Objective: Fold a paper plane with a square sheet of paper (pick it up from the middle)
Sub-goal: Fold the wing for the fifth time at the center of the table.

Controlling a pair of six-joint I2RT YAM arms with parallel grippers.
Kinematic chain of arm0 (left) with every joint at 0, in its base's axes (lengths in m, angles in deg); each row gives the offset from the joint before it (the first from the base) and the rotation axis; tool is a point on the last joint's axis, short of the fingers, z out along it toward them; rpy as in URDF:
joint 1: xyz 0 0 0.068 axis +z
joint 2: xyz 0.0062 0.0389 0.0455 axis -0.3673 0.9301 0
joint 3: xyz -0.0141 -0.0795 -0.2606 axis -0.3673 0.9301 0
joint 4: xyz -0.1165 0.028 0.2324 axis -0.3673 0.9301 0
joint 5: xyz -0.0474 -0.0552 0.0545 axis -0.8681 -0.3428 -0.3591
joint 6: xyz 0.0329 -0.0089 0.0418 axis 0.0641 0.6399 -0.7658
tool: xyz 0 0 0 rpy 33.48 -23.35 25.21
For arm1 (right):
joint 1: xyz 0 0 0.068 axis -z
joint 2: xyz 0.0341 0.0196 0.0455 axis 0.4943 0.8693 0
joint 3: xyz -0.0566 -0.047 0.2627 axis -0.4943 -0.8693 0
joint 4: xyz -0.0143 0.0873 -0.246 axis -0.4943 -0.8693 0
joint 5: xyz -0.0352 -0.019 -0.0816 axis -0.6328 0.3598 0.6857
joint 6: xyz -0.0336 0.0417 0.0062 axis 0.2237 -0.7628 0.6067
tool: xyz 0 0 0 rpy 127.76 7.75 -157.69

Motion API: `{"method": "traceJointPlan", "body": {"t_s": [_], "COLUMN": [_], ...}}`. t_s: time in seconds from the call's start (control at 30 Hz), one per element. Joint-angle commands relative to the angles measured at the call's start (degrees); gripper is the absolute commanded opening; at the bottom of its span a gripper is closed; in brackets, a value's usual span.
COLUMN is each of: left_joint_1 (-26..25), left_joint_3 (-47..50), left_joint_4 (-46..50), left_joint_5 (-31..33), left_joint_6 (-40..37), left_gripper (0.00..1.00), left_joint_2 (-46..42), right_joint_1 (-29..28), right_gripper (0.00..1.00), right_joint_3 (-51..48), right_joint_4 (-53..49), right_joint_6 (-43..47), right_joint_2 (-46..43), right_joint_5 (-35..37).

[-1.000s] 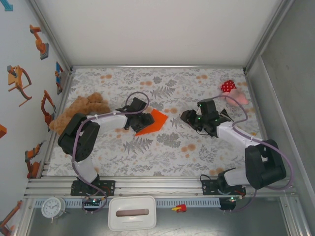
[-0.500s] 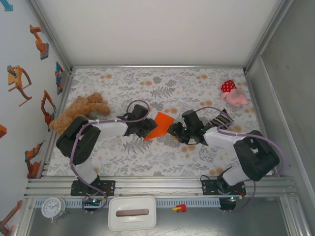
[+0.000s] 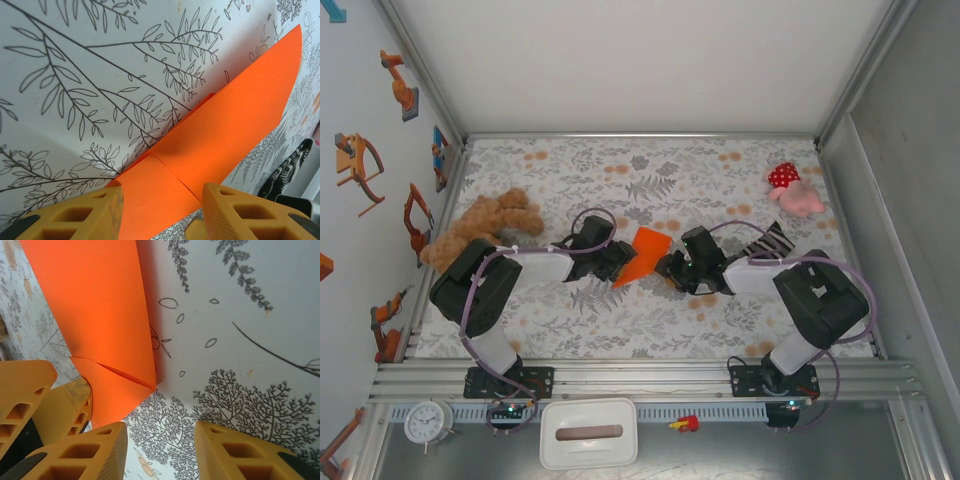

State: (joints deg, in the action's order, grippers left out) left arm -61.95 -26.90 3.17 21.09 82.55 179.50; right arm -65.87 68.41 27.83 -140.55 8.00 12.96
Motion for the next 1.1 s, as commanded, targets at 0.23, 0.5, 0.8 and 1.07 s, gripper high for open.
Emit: {"method": "traceJointPlan", "body": {"t_s": [0.23,0.5,0.8,1.07], "left_joint_1": [0.33,0.75,0.89,0.89], "left_joint_3": [2.59,3.22,3.48,3.36], "left_joint_4": [2.06,1.01,0.38,0.23], "left_joint_5": [-0.54,-1.25,-1.81,-2.05], "left_joint_6": [1.66,1.79,1.79,1.66], "left_gripper": [0.47,0.47,0.47,0.47], "left_joint_2": [0.15,-0.18,-0.09,-0.01], "right_joint_1": [-0.4,-0.31,-0.21,-0.16], "right_gripper": [0.32,0.25,0.23,0.22], "right_joint_3": [2.2,2.93,2.17,0.92], "right_joint_4": [4.21,6.75,12.15,14.47], "right_joint_6": [-1.04,-0.81,-0.94,-0.99], "right_joint_2": [3.08,4.56,5.01,4.23], "right_joint_5": [0.77,1.16,0.19,1.25]}}
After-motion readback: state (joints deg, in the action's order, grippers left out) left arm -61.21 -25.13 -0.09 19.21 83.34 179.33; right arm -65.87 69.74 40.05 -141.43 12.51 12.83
